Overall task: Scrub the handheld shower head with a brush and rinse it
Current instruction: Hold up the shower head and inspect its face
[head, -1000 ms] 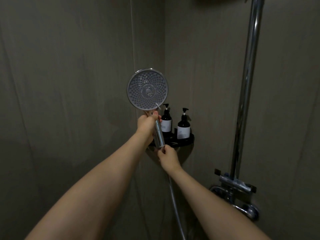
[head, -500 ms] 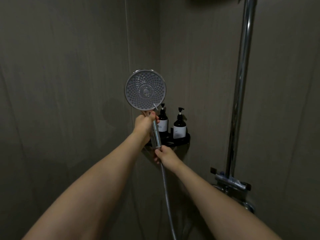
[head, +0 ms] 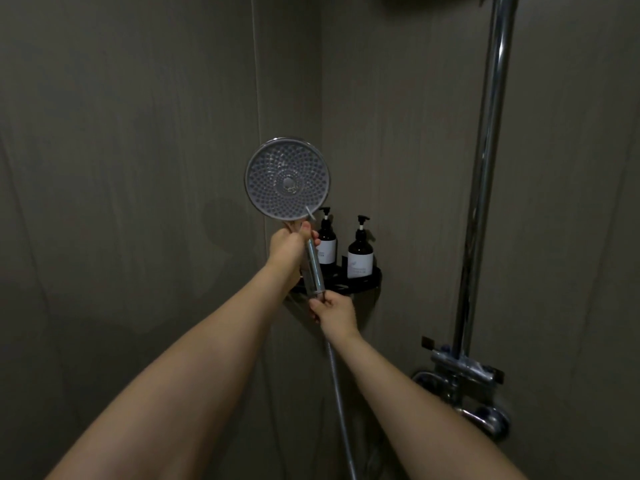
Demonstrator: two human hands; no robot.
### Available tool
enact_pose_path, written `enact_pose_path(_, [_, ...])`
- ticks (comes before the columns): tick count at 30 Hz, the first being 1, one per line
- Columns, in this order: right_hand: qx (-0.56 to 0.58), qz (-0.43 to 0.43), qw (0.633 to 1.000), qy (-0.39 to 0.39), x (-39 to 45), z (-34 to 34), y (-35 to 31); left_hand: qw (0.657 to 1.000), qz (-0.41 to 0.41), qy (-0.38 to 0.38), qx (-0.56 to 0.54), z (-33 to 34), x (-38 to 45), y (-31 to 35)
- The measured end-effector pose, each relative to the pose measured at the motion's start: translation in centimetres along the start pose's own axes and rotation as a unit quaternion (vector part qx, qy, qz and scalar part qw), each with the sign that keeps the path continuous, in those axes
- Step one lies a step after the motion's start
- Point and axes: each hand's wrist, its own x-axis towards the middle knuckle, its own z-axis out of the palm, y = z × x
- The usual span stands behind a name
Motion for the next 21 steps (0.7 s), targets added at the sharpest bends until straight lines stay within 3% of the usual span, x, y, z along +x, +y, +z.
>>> enact_pose_path(3, [0.040, 0.022, 0.996, -0.079, -0.2, -0.6, -0.2, 0.999, -0.014, -0.032, -0.019, -0.6, 0.3, 0.1])
enact_pose_path(6, [0.131, 0.100, 0.968, -0.190, -0.3, -1.6, -0.5, 0.996, -0.037, -0.065, -0.046, -1.4, 0.2, -0.1])
enact_pose_path(9, [0.094, 0.122, 0.962, -0.224, -0.3, -1.4, -0.7, 0.995, -0.047, -0.075, -0.052, -1.7, 0.3, -0.6])
enact_pose_path(14, [-0.071, 0.052, 0.983, -0.160, 0.0, 0.2, 0.1, 0.998, -0.032, -0.033, -0.047, -1.3, 0.3, -0.7])
enact_pose_path(21, [-0.177, -0.026, 0.984, -0.019, -0.3, 0.3, -0.4, 1.000, 0.009, 0.028, -0.003, 0.1, -0.1, -0.4])
